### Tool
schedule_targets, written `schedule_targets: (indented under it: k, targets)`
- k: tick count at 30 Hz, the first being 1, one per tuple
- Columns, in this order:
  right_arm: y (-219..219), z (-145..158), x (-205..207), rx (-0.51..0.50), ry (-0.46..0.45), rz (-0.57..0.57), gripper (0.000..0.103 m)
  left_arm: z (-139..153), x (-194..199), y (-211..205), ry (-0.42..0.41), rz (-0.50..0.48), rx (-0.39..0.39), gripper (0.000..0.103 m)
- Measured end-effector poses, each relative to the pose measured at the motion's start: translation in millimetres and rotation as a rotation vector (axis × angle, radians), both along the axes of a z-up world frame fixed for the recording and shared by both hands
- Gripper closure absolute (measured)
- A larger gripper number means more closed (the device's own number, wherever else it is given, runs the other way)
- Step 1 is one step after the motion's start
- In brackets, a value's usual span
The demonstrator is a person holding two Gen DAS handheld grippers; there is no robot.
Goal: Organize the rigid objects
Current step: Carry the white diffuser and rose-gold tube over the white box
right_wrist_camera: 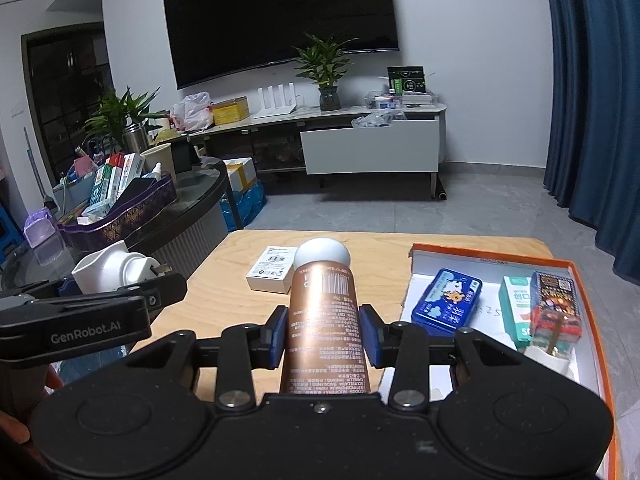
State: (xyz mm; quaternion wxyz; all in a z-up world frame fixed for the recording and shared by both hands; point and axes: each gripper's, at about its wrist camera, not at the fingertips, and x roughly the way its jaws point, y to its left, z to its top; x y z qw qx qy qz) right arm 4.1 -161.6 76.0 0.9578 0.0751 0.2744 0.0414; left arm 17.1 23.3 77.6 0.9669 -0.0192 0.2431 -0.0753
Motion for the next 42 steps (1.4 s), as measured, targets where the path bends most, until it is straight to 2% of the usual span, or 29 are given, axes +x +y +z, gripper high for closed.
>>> schedule_targets:
  k: [19, 36, 42]
  targets:
    - [-40, 3, -42, 0.043, -0.016, -0.092, 0.056, 0, -22, -36, -0.007, -0.101, 0.016, 0.016]
    - [-96, -7, -80, 0.081, -0.017, -0.237, 0.055, -11, -32, -78, 0.027, -0.252, 0.02, 0.016]
    - [-112, -8, -92, 0.056, -0.022, -0.294, 0.055, -18, -34, -95, 0.051, -0.317, 0.013, 0.016]
